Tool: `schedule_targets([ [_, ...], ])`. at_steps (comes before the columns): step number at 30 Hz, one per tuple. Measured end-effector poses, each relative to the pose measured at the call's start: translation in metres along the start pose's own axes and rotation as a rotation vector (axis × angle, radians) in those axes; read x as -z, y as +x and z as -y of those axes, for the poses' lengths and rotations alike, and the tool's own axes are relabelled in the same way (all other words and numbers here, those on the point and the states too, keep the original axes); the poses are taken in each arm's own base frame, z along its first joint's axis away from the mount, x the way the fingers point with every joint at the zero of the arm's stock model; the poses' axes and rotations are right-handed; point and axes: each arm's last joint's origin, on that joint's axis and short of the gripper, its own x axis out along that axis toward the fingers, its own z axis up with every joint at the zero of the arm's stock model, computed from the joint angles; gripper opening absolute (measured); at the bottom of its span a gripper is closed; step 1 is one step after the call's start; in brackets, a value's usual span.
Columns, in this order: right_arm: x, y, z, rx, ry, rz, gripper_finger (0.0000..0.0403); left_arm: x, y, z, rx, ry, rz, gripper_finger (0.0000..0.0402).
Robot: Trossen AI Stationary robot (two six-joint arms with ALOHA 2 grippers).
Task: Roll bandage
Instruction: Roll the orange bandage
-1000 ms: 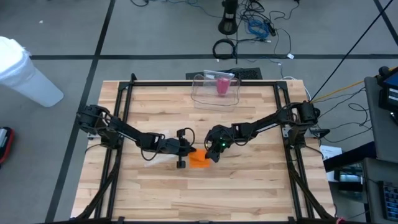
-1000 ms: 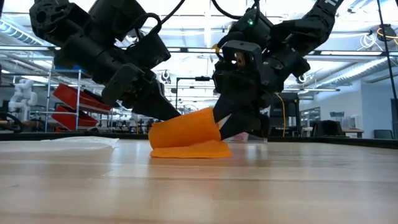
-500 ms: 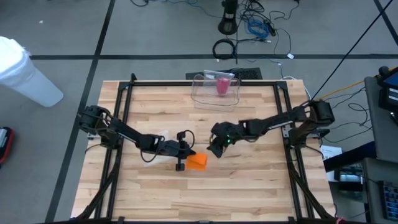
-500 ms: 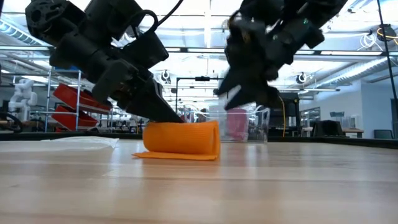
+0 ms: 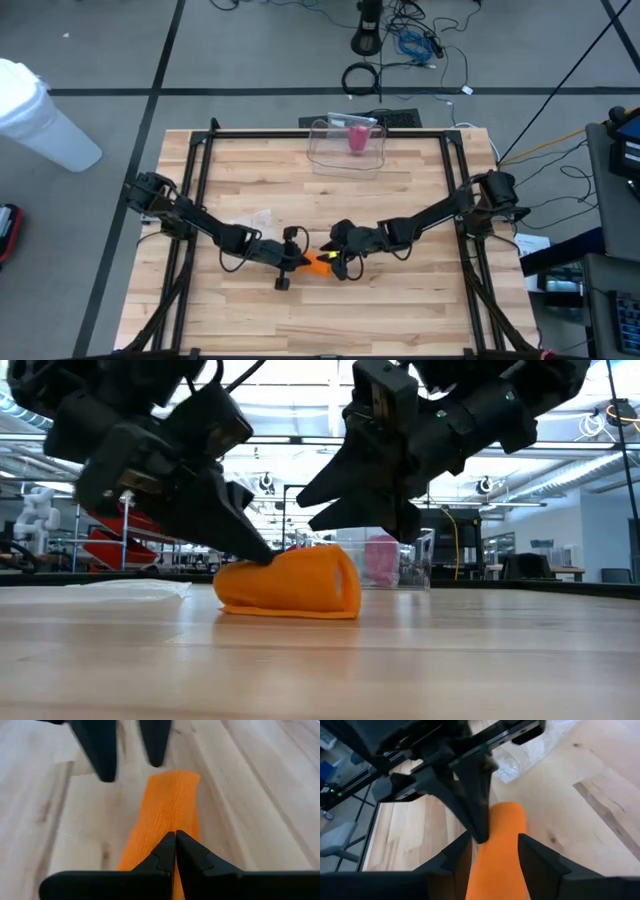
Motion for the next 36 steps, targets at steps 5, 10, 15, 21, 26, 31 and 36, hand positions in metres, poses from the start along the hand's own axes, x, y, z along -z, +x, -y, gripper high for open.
schedule_targets([
  [5, 0.005, 0.005, -0.002, -0.016, 0.01, 0.024, 0.0139, 0.002, -0.001, 0.009, 0.054, 0.017, -0.01, 0.002],
  [10, 0.01, 0.005, -0.011, -0.037, 0.004, 0.038, 0.0139, 0.002, -0.003, 0.016, 0.101, 0.03, -0.016, 0.002],
  [15, 0.019, 0.002, -0.023, -0.03, -0.007, 0.055, 0.0139, 0.003, -0.004, 0.022, 0.172, 0.045, -0.019, 0.002],
  [21, 0.024, 0.003, -0.025, 0.036, -0.026, 0.109, 0.0139, 0.001, -0.005, 0.023, 0.216, 0.045, -0.012, 0.002],
  [26, 0.04, 0.021, -0.013, 0.049, -0.019, 0.106, 0.0139, -0.01, -0.014, 0.021, 0.209, 0.064, 0.036, 0.002],
  [31, 0.052, 0.034, -0.006, 0.045, 0.012, 0.123, 0.0139, -0.02, -0.03, 0.014, 0.113, 0.086, 0.046, 0.002],
  [36, 0.062, 0.035, -0.013, 0.01, 0.004, 0.119, 0.0139, -0.026, -0.041, 0.006, -0.042, 0.099, 0.041, 0.002],
])
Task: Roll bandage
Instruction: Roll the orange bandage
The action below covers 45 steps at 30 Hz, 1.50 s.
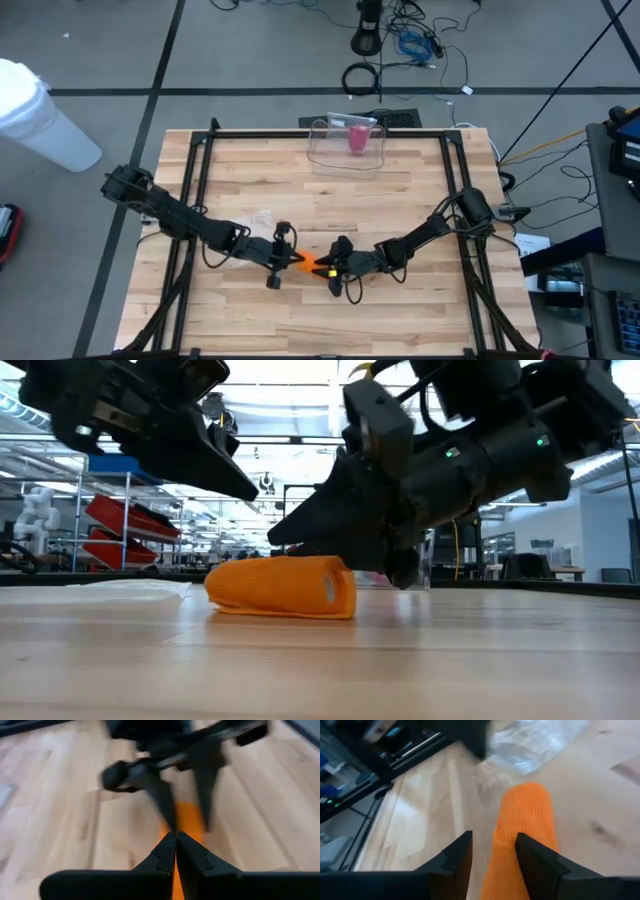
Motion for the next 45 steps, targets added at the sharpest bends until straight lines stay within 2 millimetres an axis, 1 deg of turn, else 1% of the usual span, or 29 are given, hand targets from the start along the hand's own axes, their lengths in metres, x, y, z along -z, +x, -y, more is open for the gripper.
schedule_targets([
  [7, 0.007, -0.002, -0.021, -0.049, -0.048, -0.056, 0.0139, 0.003, 0.003, -0.005, -0.034, -0.004, -0.021, 0.002],
  [14, 0.0, 0.007, -0.034, -0.04, -0.119, -0.144, 0.0139, 0.002, 0.002, -0.003, -0.016, -0.003, -0.017, 0.002],
  [17, -0.002, 0.008, -0.036, -0.035, -0.138, -0.157, 0.0139, 0.002, 0.002, -0.002, 0.016, -0.004, -0.017, 0.002],
  [21, -0.004, 0.011, -0.033, -0.047, -0.14, -0.166, 0.0139, 0.002, 0.002, -0.001, 0.05, -0.005, -0.013, 0.002],
  [25, 0.0, 0.017, -0.03, -0.084, -0.179, -0.163, 0.0139, 0.004, 0.004, 0.0, 0.079, -0.002, -0.021, 0.002],
  [31, 0.007, 0.022, -0.03, -0.196, -0.185, -0.199, 0.0139, 0.013, 0.012, 0.003, 0.095, 0.009, -0.067, 0.002],
  [34, 0.004, 0.02, -0.033, -0.222, -0.205, -0.196, 0.0139, 0.015, 0.014, 0.003, 0.103, 0.008, -0.078, 0.002],
  [39, -0.013, 0.011, -0.047, -0.385, -0.246, -0.162, 0.0139, 0.016, 0.015, 0.005, 0.152, 0.008, -0.086, 0.002],
  [42, -0.018, 0.008, -0.05, -0.378, -0.258, -0.136, 0.0139, 0.017, 0.015, 0.005, 0.157, 0.009, -0.094, 0.002],
  [45, -0.023, 0.007, -0.048, -0.249, -0.258, -0.071, 0.0139, 0.018, 0.014, 0.005, 0.157, 0.011, -0.107, 0.002],
])
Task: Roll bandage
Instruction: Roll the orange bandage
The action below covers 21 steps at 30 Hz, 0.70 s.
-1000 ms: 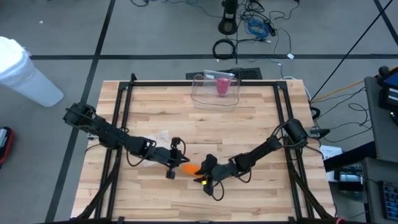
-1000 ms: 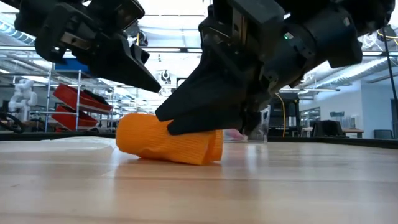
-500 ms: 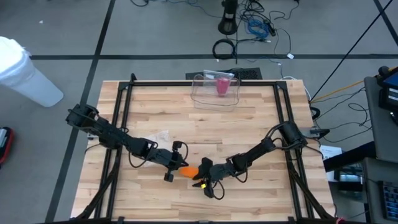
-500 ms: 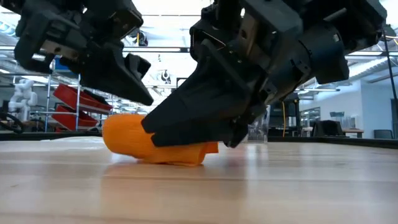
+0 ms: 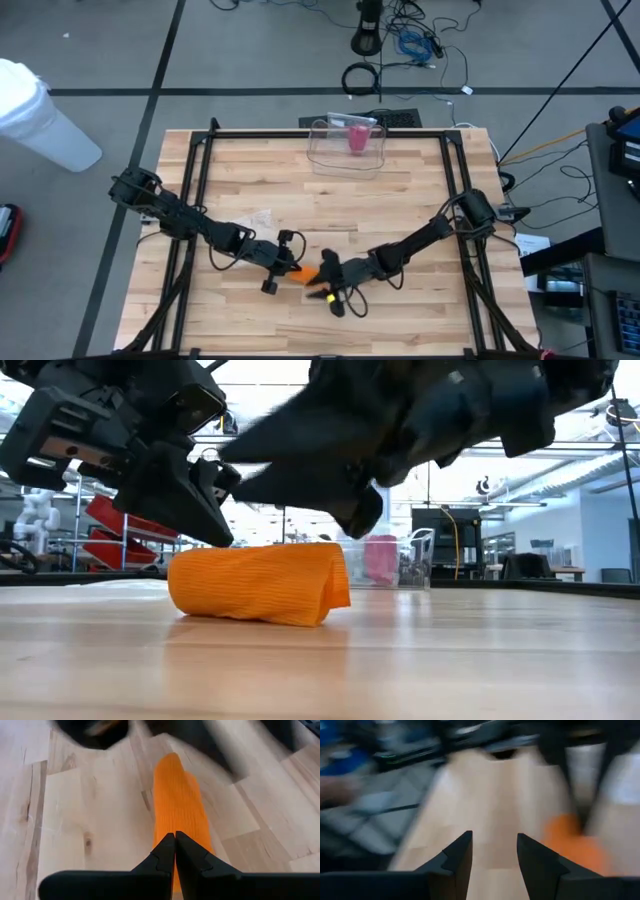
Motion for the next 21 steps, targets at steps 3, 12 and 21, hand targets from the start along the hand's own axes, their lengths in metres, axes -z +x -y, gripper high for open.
schedule_targets([
  [3, 0.004, 0.0, 0.007, 0.168, -0.01, -0.003, 0.0139, 0.001, 0.0, 0.0, 0.0, 0.0, -0.006, 0.002],
  [12, 0.016, 0.003, 0.015, 0.301, 0.004, -0.008, 0.0112, 0.005, 0.0, 0.0, 0.0, 0.002, -0.047, 0.002],
  [21, 0.028, 0.013, 0.014, 0.258, -0.049, 0.047, 0.0093, 0.005, 0.0, 0.0, 0.0, 0.002, -0.049, 0.002],
])
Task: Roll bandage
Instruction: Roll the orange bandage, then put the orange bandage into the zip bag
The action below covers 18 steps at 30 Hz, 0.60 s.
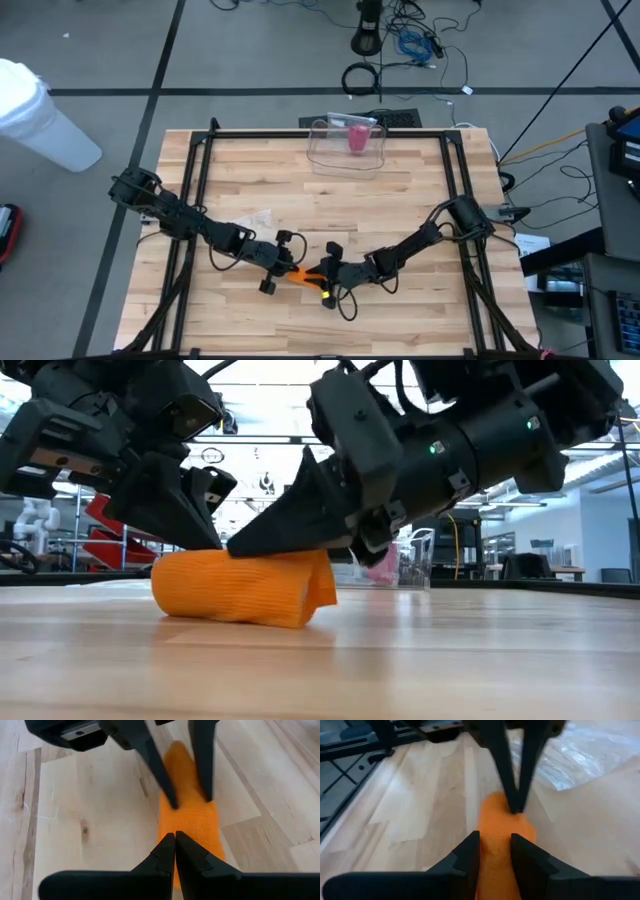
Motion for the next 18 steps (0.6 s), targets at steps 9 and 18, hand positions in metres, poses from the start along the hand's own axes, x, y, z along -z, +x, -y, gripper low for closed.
schedule_targets([
  [9, -0.03, -0.014, -0.011, -0.107, -0.047, 0.07, 0.0093, -0.001, -0.001, -0.001, -0.021, -0.001, 0.005, 0.002],
  [18, -0.042, -0.012, 0.002, -0.078, -0.136, 0.094, 0.0094, -0.019, -0.03, -0.007, -0.137, -0.039, 0.107, 0.002],
])
